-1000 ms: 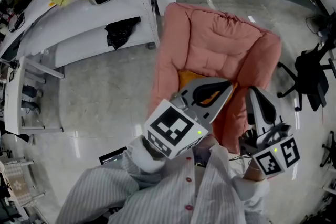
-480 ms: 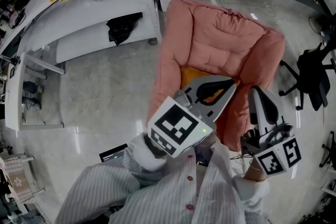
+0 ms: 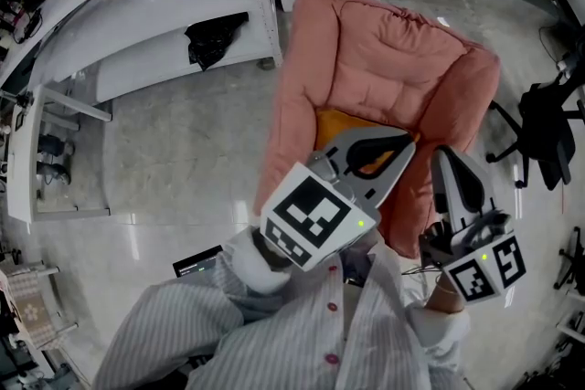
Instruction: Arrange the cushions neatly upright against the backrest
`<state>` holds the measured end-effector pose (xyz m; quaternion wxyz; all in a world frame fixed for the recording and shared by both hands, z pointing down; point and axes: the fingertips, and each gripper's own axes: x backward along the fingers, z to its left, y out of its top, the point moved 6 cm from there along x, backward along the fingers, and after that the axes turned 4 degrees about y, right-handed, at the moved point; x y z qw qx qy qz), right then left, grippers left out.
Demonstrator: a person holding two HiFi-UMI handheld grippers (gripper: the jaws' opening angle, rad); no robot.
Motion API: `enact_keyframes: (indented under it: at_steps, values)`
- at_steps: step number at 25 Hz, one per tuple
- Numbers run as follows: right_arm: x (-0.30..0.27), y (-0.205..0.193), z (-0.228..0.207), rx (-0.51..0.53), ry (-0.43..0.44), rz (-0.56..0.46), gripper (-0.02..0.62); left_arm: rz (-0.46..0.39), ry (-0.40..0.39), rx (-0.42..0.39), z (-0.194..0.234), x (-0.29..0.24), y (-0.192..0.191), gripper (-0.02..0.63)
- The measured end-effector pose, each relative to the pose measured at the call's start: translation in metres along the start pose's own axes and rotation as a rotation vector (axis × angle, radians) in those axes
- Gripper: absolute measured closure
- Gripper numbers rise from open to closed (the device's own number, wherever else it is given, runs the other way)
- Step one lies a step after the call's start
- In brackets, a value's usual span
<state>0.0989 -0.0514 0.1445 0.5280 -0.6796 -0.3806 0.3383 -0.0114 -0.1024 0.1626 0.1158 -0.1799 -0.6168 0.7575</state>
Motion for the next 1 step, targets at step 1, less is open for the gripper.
enact_keyframes:
  at_steps: [1]
  values:
    - [0.0000,-0.0004,-0.0001,0.000,0.000,0.001,0.583,0.001,-0.002,0.000,-0.0003,-0.0004,-0.0005,0.595]
